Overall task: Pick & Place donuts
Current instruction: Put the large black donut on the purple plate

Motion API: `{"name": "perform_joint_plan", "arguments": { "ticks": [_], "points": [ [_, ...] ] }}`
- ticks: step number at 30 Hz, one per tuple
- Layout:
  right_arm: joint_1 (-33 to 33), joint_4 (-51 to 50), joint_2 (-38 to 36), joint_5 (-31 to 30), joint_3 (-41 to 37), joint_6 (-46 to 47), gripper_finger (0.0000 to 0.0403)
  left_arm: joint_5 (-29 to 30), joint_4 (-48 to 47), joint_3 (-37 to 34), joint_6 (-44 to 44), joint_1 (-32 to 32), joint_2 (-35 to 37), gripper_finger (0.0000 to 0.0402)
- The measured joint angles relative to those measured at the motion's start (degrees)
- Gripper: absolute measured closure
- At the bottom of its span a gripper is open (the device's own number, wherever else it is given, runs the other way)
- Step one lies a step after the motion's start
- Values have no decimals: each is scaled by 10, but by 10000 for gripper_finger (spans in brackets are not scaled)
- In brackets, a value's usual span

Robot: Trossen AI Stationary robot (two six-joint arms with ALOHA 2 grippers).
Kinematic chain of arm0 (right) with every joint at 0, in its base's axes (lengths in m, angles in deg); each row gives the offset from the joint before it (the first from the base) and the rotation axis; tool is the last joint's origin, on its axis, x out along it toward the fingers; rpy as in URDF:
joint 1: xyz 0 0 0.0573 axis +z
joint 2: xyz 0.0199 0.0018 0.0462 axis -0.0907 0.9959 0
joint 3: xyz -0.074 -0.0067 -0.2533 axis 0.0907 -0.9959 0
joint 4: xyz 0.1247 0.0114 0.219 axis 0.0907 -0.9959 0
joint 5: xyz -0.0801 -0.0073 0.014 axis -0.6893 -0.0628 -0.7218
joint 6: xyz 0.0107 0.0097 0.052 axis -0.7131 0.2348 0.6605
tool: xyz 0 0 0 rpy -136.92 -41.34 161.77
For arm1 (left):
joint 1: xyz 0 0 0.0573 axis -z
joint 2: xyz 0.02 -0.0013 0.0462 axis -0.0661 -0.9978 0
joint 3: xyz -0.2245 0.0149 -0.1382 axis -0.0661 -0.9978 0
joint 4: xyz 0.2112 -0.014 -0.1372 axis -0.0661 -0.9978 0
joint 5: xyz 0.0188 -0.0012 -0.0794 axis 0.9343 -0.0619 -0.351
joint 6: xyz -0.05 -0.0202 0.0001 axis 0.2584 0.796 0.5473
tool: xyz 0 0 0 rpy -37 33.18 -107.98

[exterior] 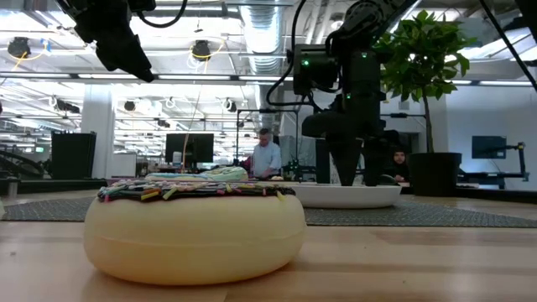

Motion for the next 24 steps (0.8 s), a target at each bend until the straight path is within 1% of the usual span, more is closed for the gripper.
{"name": "perform_joint_plan", "arguments": {
  "ticks": [4,8,15,18,20,24],
  "points": [
    [-1,-2,-3,0,0,7,152,0,0,0,0,0,0,229],
    [0,-5,-24,-5,0,11,152,0,0,0,0,0,0,229],
    [10,-14,-92,-15,0,13,152,0,0,0,0,0,0,229],
    [31,-12,-127,-25,0,13,152,0,0,0,0,0,0,229],
    [54,-10,-145,-48,0,12,152,0,0,0,-1,0,0,229],
    [124,-13,-172,-93,0,12,152,-2,0,0,-17,0,0,229]
  ]
}}
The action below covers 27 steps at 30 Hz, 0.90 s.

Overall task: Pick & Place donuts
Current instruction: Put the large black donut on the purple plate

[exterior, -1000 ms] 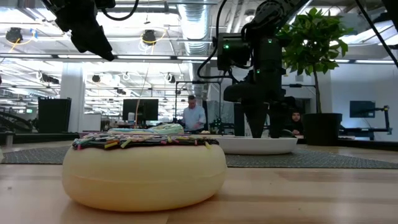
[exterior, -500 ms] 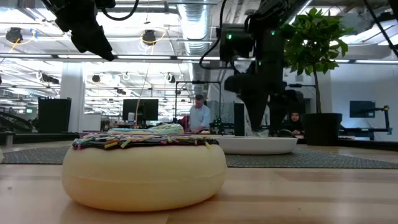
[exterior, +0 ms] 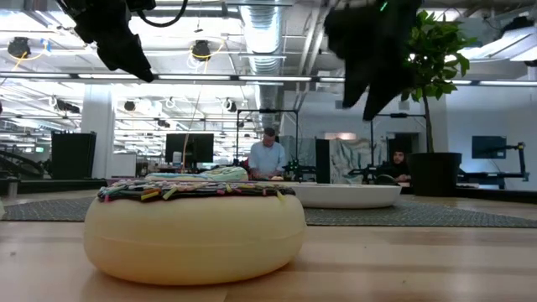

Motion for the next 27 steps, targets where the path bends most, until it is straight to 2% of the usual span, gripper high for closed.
{"name": "perform_joint_plan", "arguments": {
  "ticks": [6,11,14,17,19,22,27],
  "points": [
    [130,-7,-21,-71,0,54,154,-38,0,0,-8,0,0,229],
    [207,-13,-11,-74,0,43,154,-32,2,0,-34,0,0,229],
    [225,15,7,-79,0,39,154,-32,3,0,-69,0,0,229],
    [234,19,26,-90,1,75,155,-32,6,0,-96,0,-2,229],
    [243,-8,34,-85,-7,87,159,-32,3,4,-97,0,-8,229],
    [259,0,40,-71,-14,86,174,-32,-1,17,-87,8,-25,229],
    [292,-13,34,-76,-32,60,212,-15,-4,64,-86,33,-97,229]
  ]
}}
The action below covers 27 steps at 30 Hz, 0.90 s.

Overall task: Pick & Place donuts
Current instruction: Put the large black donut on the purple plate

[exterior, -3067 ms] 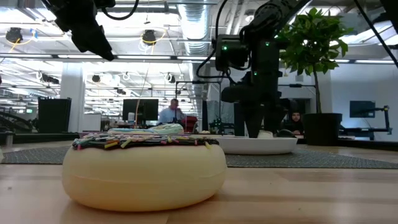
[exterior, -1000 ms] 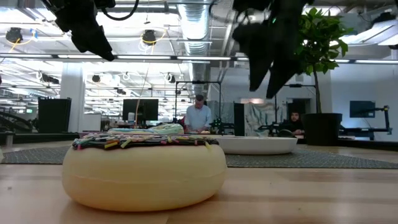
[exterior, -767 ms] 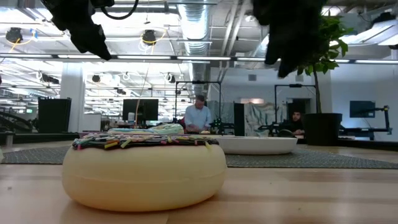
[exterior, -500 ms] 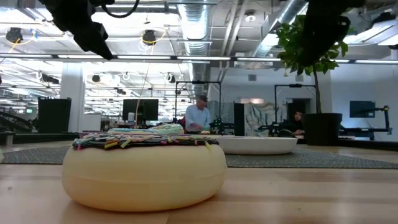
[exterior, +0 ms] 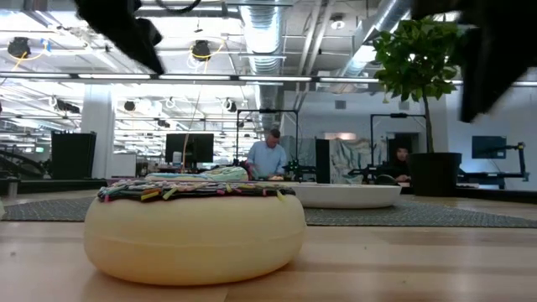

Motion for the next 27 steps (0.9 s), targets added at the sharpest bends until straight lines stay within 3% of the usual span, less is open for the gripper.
{"name": "perform_joint_plan", "arguments": {
  "ticks": [10,19,27],
  "points": [
    [82,-56,-7,-13,-24,-20,279,24,-16,166,26,12,-193,229],
    [190,-69,-13,-113,-54,22,269,-4,-39,324,19,22,-362,229],
    [272,21,-30,-118,-137,144,260,-44,-45,386,38,61,-454,229]
  ]
}}
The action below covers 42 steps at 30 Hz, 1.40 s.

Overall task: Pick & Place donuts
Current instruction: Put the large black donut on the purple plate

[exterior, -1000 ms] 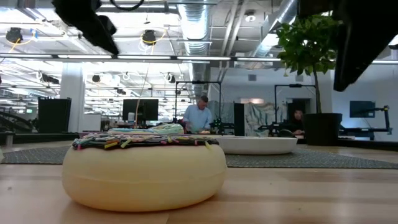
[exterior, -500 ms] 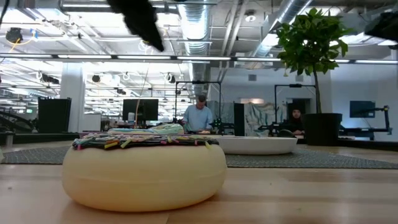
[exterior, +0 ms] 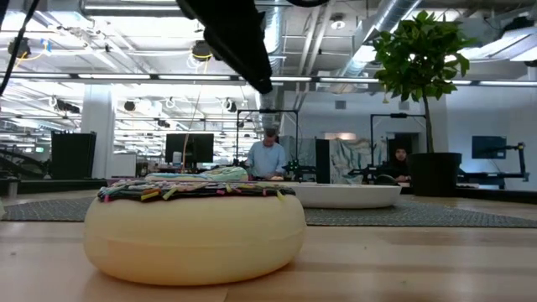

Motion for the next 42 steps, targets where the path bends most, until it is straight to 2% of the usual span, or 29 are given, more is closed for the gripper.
{"name": "perform_joint_plan", "arguments": {
  "ticks": [9,14,20,27,38,42],
  "points": [
    [10,15,0,-16,-14,16,273,3,0,2,27,32,-19,229],
    [8,15,0,-47,-14,16,276,-25,9,2,24,44,-51,229],
    [6,15,0,-46,-14,16,276,-70,38,1,40,50,-94,229],
    [6,24,0,-44,-14,21,276,-65,36,1,39,49,-100,229],
    [6,25,0,-43,-14,21,276,-102,50,1,44,50,-130,229],
    [6,27,-1,-42,-14,22,276,-89,55,2,58,50,-138,229]
  ]
}}
